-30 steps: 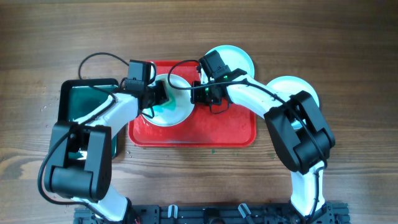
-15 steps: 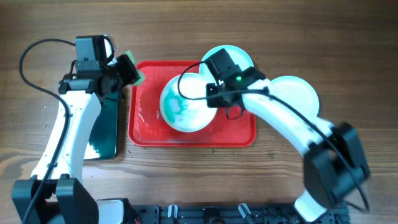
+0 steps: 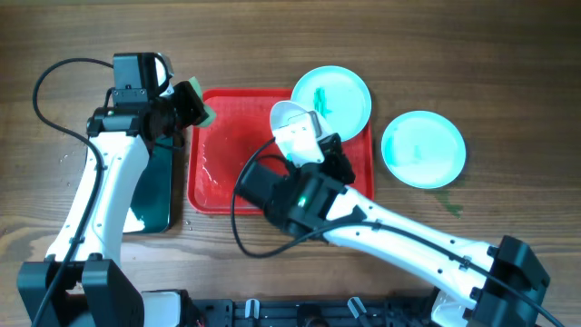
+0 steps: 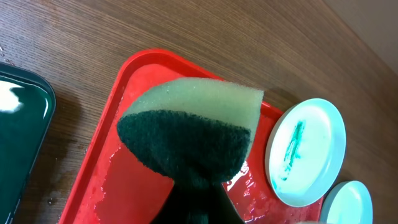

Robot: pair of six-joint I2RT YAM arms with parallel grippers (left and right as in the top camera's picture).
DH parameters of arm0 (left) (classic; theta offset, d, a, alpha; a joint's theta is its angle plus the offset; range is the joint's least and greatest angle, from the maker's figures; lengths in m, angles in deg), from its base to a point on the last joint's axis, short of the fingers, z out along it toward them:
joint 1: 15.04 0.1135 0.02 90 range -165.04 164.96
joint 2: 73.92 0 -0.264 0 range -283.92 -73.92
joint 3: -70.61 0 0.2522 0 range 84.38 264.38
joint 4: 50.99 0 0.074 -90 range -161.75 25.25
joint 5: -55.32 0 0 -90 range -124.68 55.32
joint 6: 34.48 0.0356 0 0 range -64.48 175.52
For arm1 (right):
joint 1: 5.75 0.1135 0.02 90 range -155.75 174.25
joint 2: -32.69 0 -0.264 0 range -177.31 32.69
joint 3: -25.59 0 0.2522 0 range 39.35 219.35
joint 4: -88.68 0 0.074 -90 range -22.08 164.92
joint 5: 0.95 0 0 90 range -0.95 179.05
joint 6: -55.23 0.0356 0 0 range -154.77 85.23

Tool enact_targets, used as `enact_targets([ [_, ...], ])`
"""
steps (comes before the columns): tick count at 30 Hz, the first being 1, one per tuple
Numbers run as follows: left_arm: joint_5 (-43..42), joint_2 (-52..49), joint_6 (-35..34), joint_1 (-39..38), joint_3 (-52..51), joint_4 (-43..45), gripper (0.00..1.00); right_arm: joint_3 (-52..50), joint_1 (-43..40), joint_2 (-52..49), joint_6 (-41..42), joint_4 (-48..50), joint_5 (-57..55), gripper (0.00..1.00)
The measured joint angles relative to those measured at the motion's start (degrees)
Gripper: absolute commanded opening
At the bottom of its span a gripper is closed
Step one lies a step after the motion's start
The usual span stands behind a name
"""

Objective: Clean dirty plates on tray and stack at the side
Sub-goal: 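Scrub the tilted plate with the sponge held by the left gripper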

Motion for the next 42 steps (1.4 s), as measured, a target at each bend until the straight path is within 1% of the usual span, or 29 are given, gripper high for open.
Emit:
enact_targets([
  [3,0.0,0.0,-0.4,0.0,0.0,0.0,0.04,0.0,2.6,0.0,-0.7,0.9,-7.9,0.04],
  [6,0.0,0.0,-1.4,0.0,0.0,0.0,0.04,0.0,3.9,0.0,-4.6,5.5,-14.6,0.04],
  [8,0.0,0.0,-1.7,0.0,0.0,-0.1,0.04,0.0,4.1,0.0,-6.8,8.4,-16.4,0.04],
  [10,0.0,0.0,-1.8,0.0,0.0,-0.1,0.04,0.0,4.1,0.0,-7.9,10.7,-14.8,0.04],
  [12,0.0,0.0,-1.8,0.0,0.0,-0.1,0.04,0.0,2.9,0.0,-8.1,13.1,-6.0,0.04],
  [13,0.0,0.0,-1.8,0.0,0.0,-0.2,0.04,0.0,1.4,0.0,-7.0,14.2,1.5,0.04],
  [15,0.0,0.0,-1.8,0.0,0.0,-0.2,0.04,0.0,-2.5,-0.2,-4.1,16.0,13.2,0.04],
  [16,0.0,0.0,-1.8,0.0,0.0,-0.5,0.04,0.0,-6.0,-0.8,-1.6,18.1,21.8,0.04],
  [18,0.0,0.0,-2.0,0.0,0.0,-0.9,0.04,0.0,-9.5,-3.3,0.1,22.2,31.4,0.04],
  [20,0.0,0.0,-2.0,0.0,0.0,-1.1,0.04,0.0,-11.3,-7.4,1.2,25.8,39.1,0.04],
  [24,0.0,0.0,-2.0,0.0,0.0,-2.0,0.04,0.0,-12.2,-16.2,2.3,30.8,49.4,0.05],
  [25,0.0,0.0,-2.0,0.0,0.0,-2.1,0.04,0.0,-12.3,-18.3,2.6,32.9,52.7,0.16],
  [27,0.0,0.0,-2.0,0.0,0.0,-2.2,0.04,0.0,-12.6,-20.1,2.5,33.3,56.3,0.30],
  [28,0.0,0.0,-2.0,0.0,0.0,-2.2,0.04,0.0,-13.0,-20.7,1.2,33.3,58.3,0.38],
  [29,0.0,0.0,-2.0,0.0,0.0,-2.3,0.04,0.0,-13.9,-20.8,-0.5,33.2,60.5,0.42],
  [30,0.0,0.0,-2.0,0.0,0.0,-2.3,0.04,0.0,-15.0,-20.8,-2.7,33.3,63.1,0.44],
  [31,0.0,0.0,-2.0,0.0,0.0,-2.3,0.04,0.0,-16.2,-20.8,-5.3,33.3,65.5,0.44],
  [33,0.0,0.0,-2.0,0.0,0.0,-2.3,0.04,0.0,-19.7,-20.8,-10.7,34.2,71.3,0.43],
  [34,0.0,0.0,-2.0,0.0,0.0,-2.3,0.04,0.0,-23.1,-20.8,-16.1,35.8,76.5,0.43],
  [35,0.0,0.0,-2.0,0.0,0.0,-2.3,0.04,0.0,-25.0,-20.8,-19.3,36.6,79.3,0.42],
  [36,0.0,0.0,-2.0,0.0,0.0,-2.3,0.04,0.0,-26.1,-20.8,-21.9,37.3,81.0,0.39],
  [38,0.0,0.0,-2.0,0.0,0.0,-2.3,0.04,0.0,-26.9,-20.8,-27.8,38.9,83.8,0.37],
  [40,0.0,0.0,-2.0,0.0,0.0,-2.3,0.04,0.0,-26.0,-21.0,-31.8,41.0,85.3,0.36],
  [42,0.0,0.0,-2.0,0.0,0.0,-2.3,0.04,0.2,-24.2,-23.1,-32.9,44.2,86.7,0.32],
])
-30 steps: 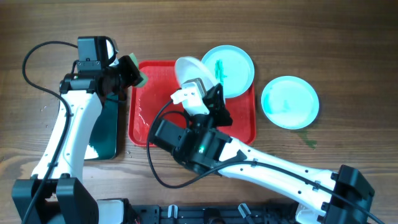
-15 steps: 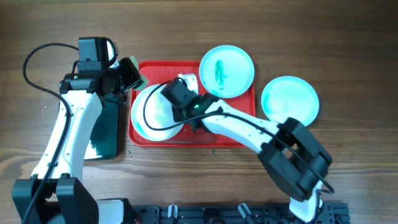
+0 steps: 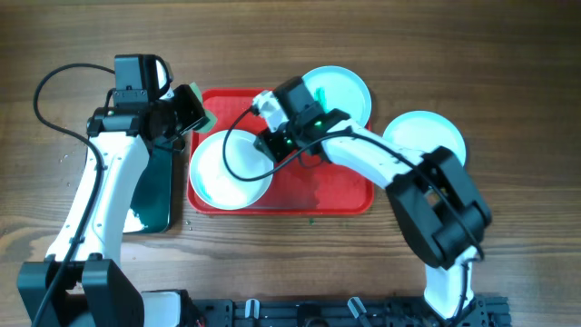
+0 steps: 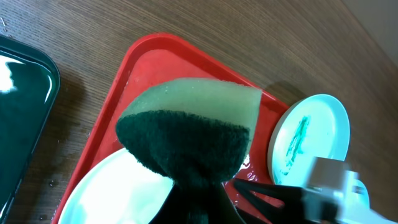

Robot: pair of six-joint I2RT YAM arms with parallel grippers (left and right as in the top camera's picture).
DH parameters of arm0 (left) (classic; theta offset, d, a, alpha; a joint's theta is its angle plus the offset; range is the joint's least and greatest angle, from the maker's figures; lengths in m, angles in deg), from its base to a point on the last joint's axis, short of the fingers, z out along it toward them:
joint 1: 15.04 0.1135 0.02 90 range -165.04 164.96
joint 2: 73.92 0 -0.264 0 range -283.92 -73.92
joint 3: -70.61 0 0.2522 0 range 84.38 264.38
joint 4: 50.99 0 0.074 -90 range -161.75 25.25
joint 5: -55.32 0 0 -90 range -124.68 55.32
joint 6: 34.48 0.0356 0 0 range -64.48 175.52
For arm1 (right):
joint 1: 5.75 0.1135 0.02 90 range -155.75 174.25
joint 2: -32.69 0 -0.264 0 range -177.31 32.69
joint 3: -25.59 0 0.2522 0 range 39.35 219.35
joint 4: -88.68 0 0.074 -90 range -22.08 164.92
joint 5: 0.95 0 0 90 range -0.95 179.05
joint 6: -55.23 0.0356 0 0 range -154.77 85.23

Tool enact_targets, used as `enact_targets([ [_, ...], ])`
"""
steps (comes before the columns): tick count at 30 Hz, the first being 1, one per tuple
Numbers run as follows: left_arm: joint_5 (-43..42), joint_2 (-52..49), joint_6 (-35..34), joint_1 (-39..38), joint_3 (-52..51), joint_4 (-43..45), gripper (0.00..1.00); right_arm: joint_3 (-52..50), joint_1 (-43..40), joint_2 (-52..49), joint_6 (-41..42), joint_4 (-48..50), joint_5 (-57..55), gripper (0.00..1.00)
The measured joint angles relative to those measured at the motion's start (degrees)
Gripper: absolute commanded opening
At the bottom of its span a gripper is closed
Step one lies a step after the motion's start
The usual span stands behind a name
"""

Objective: Clean dirty plates on tray and stack at the side
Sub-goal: 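Scrub the tilted plate with the sponge held by the left gripper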

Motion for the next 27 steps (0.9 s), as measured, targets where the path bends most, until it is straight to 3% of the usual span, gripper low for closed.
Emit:
enact_targets([
  [5,0.1,0.0,0.0,0.0,0.0,0.0,0.04,0.0,0.9,-3.8,2.7,2.5,-0.8,0.19],
  [8,0.2,0.0,0.0,0.0,0.0,0.0,0.04,0.0,0.9,-4.2,6.1,3.3,-2.8,0.04],
  [11,0.2,0.0,0.0,0.0,0.0,0.0,0.04,0.0,0.9,-4.2,9.5,3.1,-3.5,0.04],
  [20,2.3,-0.4,0.0,-3.4,-3.3,-0.4,0.04,1.1,-0.6,-1.7,32.8,-8.8,-13.5,0.04],
  [27,11.4,-5.8,0.5,-5.8,-8.5,3.7,0.04,1.2,-0.7,-1.5,36.0,-9.4,-14.7,0.04],
])
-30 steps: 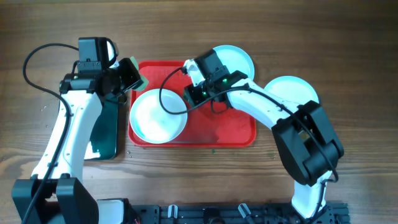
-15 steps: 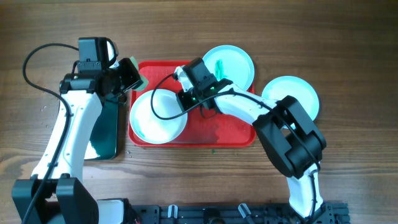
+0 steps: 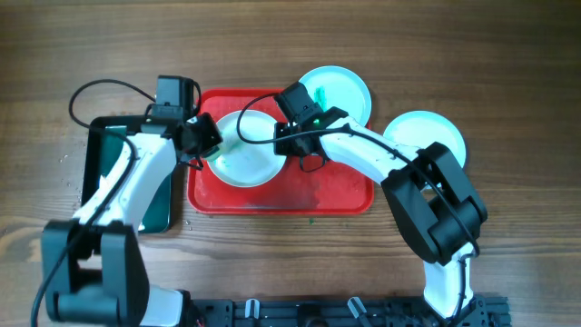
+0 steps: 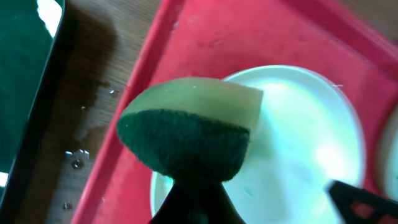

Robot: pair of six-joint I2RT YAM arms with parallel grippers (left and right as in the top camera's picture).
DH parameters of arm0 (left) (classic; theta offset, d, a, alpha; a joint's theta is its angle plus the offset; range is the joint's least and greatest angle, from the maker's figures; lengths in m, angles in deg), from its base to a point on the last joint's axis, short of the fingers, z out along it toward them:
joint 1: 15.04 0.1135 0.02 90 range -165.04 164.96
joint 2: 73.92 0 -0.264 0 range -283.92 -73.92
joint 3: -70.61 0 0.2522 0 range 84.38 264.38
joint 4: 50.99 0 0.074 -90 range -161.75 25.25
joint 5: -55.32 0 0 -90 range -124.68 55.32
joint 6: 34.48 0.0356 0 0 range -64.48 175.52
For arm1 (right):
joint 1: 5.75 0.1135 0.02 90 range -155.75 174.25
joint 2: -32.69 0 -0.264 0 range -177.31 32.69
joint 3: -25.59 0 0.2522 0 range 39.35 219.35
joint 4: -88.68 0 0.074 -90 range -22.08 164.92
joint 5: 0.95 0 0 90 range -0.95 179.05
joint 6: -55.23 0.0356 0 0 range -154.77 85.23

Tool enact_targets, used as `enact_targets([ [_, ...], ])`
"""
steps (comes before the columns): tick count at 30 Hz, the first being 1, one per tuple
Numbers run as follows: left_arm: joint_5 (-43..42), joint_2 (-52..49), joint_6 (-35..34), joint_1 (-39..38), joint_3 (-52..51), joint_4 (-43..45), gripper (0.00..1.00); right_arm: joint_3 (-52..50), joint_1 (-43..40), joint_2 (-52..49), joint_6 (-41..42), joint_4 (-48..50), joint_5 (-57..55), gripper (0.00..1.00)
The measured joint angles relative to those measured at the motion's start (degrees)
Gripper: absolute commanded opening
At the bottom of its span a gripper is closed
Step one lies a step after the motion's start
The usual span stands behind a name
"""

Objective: Clean dirty plates on tray and stack at the side
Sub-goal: 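Scrub the tilted plate with the sponge held by the left gripper, then carry the plate with the right gripper and stack it on the side plate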

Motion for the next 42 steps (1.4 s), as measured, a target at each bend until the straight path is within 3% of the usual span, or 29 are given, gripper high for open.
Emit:
enact_targets([
  [6,1.8,-7.0,5.7,-3.8,-1.4,4.7,0.04,0.0,0.0,0.0,0.0,0.2,-0.4,0.04],
  [10,2.2,-8.8,11.1,-7.1,-1.1,3.2,0.04,0.0,0.0,0.0,-0.3,0.3,-0.7,0.04],
  [16,-2.0,-8.9,22.3,-9.0,0.2,-5.8,0.04,0.0,-0.1,0.0,-1.1,0.3,-0.9,0.04],
  [21,-9.9,-9.3,29.3,-8.9,-0.8,0.4,0.04,0.0,-0.3,0.0,-1.1,0.4,-1.7,0.04],
  [24,-7.6,-9.9,26.6,-8.9,-1.3,8.3,0.04,0.0,-0.9,0.0,-0.8,0.7,-2.5,0.04],
  [29,7.5,-10.1,10.2,-6.2,-1.3,11.9,0.04,0.0,-0.8,0.0,-0.6,1.0,-2.4,0.04],
  [31,7.1,-10.1,7.8,-5.8,-1.3,11.6,0.04,0.0,-0.5,0.0,-0.6,1.1,-2.3,0.04],
  [34,-0.1,-10.1,9.3,-4.5,-1.1,9.7,0.04,0.0,-0.5,0.0,-0.7,1.2,-2.3,0.04],
  [38,-21.4,-10.6,17.5,-3.3,-1.2,8.0,0.04,0.0,-0.7,0.0,-2.5,1.3,-1.6,0.04],
  [41,-29.6,-11.0,18.2,-1.9,1.6,7.2,0.04,0.0,-0.7,0.0,-3.5,0.6,-0.7,0.04],
  [42,-30.5,-11.0,17.2,-0.4,4.5,5.5,0.04,0.0,-0.7,0.0,-3.5,0.1,-0.4,0.09],
])
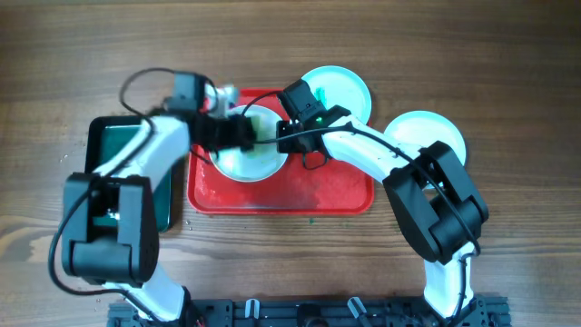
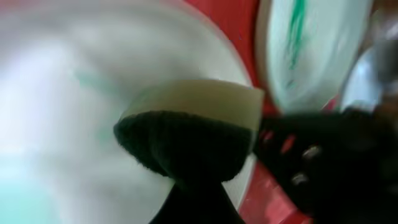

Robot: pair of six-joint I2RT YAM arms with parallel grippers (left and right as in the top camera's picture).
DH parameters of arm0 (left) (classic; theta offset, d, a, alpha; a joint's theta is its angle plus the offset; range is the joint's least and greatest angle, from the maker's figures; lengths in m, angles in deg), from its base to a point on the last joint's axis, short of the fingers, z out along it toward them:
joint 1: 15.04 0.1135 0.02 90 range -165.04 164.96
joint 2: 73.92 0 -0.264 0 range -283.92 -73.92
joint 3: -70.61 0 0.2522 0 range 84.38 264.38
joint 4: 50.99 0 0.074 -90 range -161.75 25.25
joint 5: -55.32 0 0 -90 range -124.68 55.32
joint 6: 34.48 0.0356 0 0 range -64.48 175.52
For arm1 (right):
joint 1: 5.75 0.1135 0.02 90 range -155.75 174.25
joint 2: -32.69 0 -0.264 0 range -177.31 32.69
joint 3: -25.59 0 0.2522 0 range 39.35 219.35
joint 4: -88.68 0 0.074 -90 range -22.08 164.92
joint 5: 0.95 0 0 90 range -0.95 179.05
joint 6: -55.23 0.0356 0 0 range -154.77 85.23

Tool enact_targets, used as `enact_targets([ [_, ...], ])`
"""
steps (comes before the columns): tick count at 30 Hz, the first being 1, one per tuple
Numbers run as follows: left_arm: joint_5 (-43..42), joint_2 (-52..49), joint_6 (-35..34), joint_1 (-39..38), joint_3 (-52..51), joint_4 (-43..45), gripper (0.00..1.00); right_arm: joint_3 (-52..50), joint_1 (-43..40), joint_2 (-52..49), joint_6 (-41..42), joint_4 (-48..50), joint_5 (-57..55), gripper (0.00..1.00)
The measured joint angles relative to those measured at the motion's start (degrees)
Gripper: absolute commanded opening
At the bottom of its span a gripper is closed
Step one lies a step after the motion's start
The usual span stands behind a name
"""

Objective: Clean dirty plates on tray and stack at the side
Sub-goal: 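Carry the plate with the right gripper and stack it on the side plate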

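Note:
A pale plate lies in the left half of the red tray. My left gripper is shut on a sponge, yellow-green above and dark below, and holds it low over the plate; contact cannot be told. At the plate's right rim my right gripper appears shut on the edge, and it shows as a black shape in the left wrist view. A second plate smeared with green rests on the tray's far right corner.
A third pale teal plate with faint green marks sits on the table right of the tray. A dark green basin lies left of the tray, under my left arm. Both arms cross over the tray's far half.
My left gripper has moved right with the sponge, from the plate's left rim to over its middle. The plate and my right gripper have kept their places.
First my right gripper held a plate tilted over the tray while the left held the sponge at the tray's far left corner. Then the plate lay flat in the tray's near left. Later it sat farther back, the sponge at its left rim, now over its middle.

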Motion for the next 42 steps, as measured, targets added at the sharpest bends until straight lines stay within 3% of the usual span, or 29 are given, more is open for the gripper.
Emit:
enact_targets([
  [3,-1.1,0.0,-3.7,6.1,10.5,-5.2,0.04,0.1,0.0,0.1,-0.5,-1.9,2.1,0.48],
  [5,-1.2,0.4,-5.6,10.7,17.3,-8.9,0.04,0.4,0.1,0.5,-1.0,-3.2,4.5,0.51],
  [6,-1.0,0.8,-6.1,12.5,18.9,-10.1,0.04,0.5,0.1,0.7,-1.1,-4.3,5.2,0.50],
  [8,0.1,1.4,-6.6,13.9,19.8,-13.1,0.04,0.5,0.1,0.8,-1.0,-5.2,6.5,0.27],
  [11,4.3,1.4,-7.2,13.6,19.3,-17.8,0.04,0.0,0.1,0.8,-0.6,-5.1,7.4,0.04],
  [17,9.4,1.4,-7.5,11.1,17.6,-19.4,0.04,-0.7,0.1,0.8,-0.2,-3.9,7.8,0.04],
  [20,9.7,1.4,-9.1,9.8,17.5,-17.3,0.04,-1.0,-0.3,3.5,-1.8,-10.6,7.2,0.04],
  [23,9.9,1.4,-9.8,7.6,17.5,-15.9,0.04,-1.4,-0.2,13.1,-5.0,-17.0,0.0,0.04],
  [26,10.5,1.4,-10.2,6.1,17.5,-15.5,0.04,-1.2,3.9,23.2,-7.2,-20.9,-18.1,0.04],
  [31,12.5,1.4,-10.2,6.0,17.5,-15.5,0.04,-1.4,17.3,23.5,-5.3,-25.7,-49.1,0.04],
  [42,13.7,1.4,-10.2,6.0,17.5,-15.5,0.04,-1.4,27.8,23.5,-5.6,-25.9,-82.8,0.04],
])
